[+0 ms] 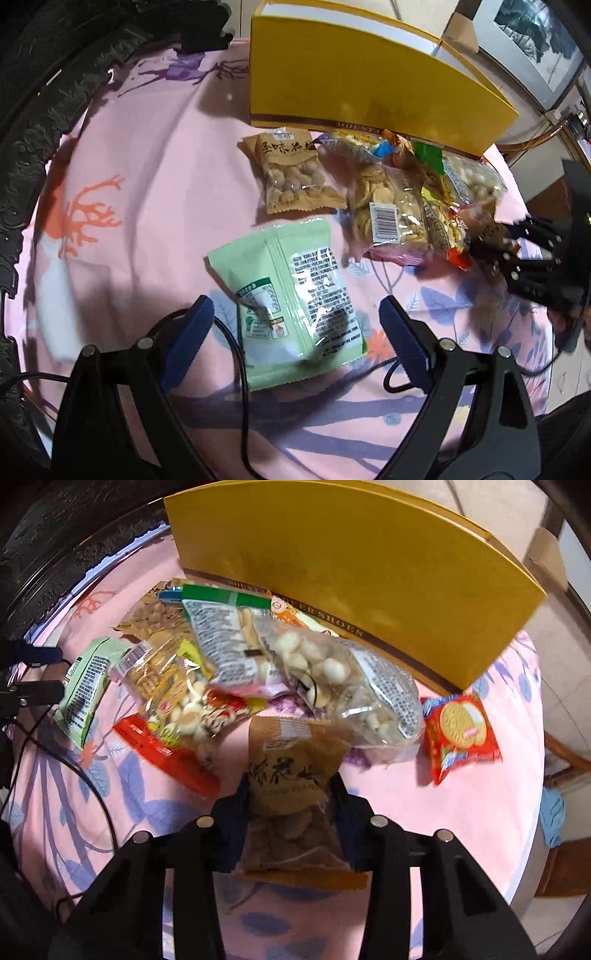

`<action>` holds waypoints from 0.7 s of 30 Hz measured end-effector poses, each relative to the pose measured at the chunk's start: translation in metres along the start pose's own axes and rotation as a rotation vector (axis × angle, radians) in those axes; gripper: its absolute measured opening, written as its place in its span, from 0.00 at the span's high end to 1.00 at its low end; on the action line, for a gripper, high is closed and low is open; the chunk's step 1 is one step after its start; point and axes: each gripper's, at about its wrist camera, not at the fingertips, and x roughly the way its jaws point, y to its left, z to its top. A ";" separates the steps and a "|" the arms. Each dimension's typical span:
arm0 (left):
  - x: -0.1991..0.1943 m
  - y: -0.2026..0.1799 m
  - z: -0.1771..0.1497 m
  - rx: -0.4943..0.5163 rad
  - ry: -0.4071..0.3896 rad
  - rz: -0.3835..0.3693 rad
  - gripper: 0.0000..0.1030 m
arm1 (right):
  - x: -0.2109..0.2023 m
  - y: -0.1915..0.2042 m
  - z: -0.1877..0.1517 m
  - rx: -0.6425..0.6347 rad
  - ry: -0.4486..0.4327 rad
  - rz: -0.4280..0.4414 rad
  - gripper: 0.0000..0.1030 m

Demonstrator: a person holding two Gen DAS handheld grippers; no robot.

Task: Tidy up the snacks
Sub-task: 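Grasp the brown peanut bag with the right gripper while the left gripper grasps the green pack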

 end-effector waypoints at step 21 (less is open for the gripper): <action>0.026 -0.003 0.002 0.016 0.043 0.065 0.48 | -0.015 0.013 -0.030 0.163 -0.049 -0.013 0.60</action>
